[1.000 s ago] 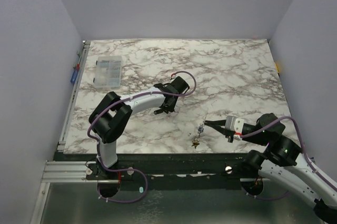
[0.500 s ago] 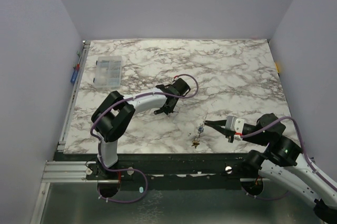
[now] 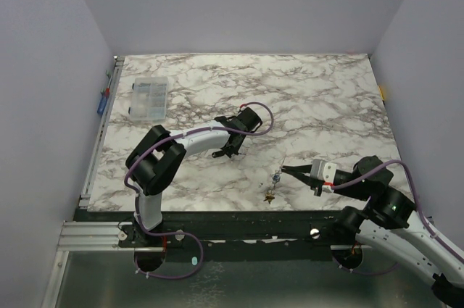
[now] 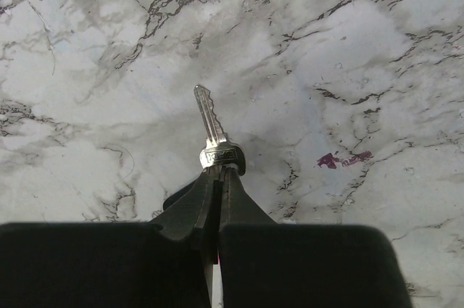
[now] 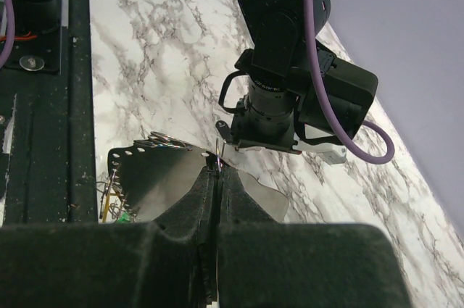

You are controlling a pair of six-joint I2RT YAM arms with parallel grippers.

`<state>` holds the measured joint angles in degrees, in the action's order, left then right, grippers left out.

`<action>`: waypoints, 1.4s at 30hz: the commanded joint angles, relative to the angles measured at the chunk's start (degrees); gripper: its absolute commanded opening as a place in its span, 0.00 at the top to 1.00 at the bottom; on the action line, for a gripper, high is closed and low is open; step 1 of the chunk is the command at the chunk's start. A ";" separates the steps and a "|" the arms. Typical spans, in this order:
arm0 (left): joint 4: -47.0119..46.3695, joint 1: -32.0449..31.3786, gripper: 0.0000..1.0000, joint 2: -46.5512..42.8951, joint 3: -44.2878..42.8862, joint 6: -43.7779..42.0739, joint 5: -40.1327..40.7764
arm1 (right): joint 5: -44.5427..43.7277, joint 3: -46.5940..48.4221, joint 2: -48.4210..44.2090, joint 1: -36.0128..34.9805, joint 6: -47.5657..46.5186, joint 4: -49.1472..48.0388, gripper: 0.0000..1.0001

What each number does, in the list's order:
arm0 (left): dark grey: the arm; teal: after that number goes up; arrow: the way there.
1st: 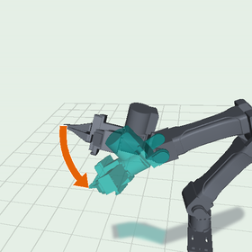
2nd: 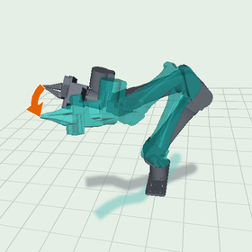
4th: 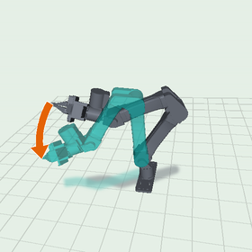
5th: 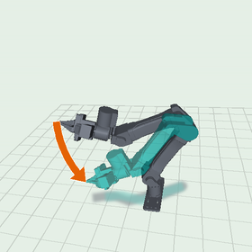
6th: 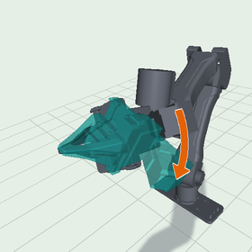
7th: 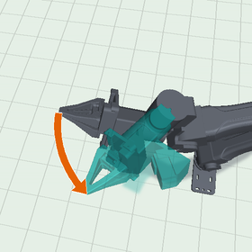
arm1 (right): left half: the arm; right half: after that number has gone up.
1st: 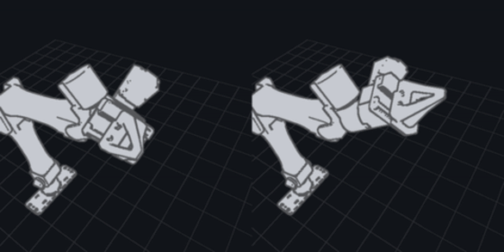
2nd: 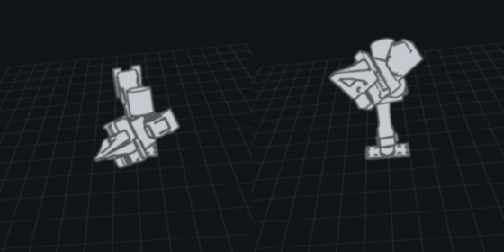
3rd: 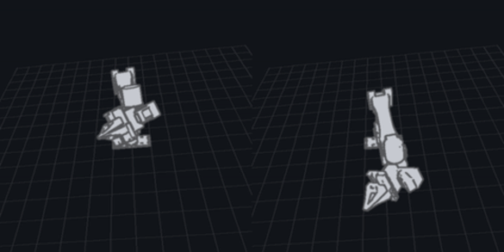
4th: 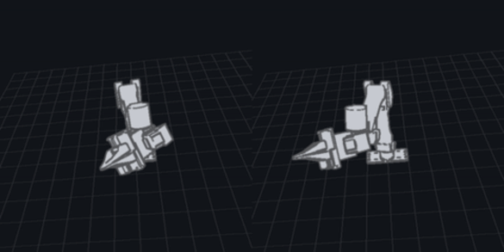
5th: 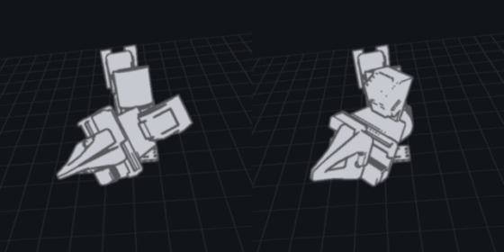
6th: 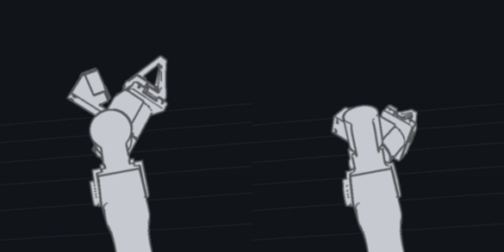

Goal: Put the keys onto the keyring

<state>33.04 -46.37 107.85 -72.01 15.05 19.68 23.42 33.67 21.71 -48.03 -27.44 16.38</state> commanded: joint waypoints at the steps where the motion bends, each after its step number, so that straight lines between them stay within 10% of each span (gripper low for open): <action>1: 0.20 -0.34 1.00 -0.27 -1.65 0.38 0.90 | 0.21 0.26 -0.35 -0.22 0.38 -1.61 0.99; 25: -5.47 -1.26 1.00 -18.46 -6.90 24.56 -2.60 | 4.27 1.47 9.00 -0.22 -2.59 -8.87 0.99; 42: -21.65 -1.31 1.00 -32.56 5.67 33.78 -8.80 | 4.94 -2.56 22.12 -0.22 13.48 -36.90 0.99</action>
<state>18.06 -47.40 78.91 -69.28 45.36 14.13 28.60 31.68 41.41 -48.03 -18.26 -9.80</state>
